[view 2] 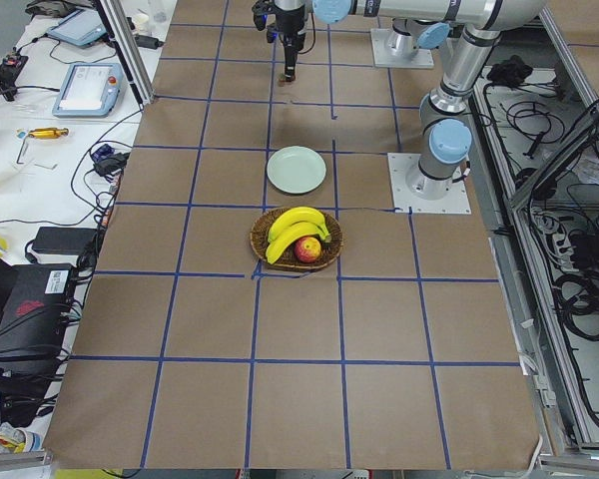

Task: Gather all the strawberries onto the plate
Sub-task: 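Carry the strawberry toward the plate with the right gripper and release it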

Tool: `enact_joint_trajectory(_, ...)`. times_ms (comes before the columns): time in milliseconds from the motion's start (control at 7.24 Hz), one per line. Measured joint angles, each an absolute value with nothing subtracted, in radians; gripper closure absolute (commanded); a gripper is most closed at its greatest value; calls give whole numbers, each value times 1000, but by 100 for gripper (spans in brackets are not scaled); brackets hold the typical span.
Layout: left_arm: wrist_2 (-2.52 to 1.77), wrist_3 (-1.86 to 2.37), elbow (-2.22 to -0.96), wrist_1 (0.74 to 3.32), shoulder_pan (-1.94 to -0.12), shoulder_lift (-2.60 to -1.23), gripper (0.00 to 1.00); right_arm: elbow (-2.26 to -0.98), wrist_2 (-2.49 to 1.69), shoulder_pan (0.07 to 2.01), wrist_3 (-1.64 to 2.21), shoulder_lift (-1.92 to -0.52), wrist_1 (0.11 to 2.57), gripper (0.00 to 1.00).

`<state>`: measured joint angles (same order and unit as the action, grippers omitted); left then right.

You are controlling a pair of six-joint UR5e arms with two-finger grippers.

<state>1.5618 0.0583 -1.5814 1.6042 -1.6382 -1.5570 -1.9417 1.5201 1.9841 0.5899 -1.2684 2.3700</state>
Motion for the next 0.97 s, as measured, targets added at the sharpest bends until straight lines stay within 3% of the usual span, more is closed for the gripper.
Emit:
enact_joint_trajectory(138, 1562, 58, -1581, 1604, -1638, -1557, 0, -1942, 1521, 2040, 634, -1229, 2382, 73)
enact_joint_trajectory(276, 1562, 58, -1582, 1605, -1638, -1557, 0, -1947, 1517, 2070, 655, -1203, 2392, 1)
enact_joint_trajectory(967, 1563, 58, -1583, 1605, -1638, -1556, 0, -1952, 1542, 2040, 600, -1216, 2391, 0)
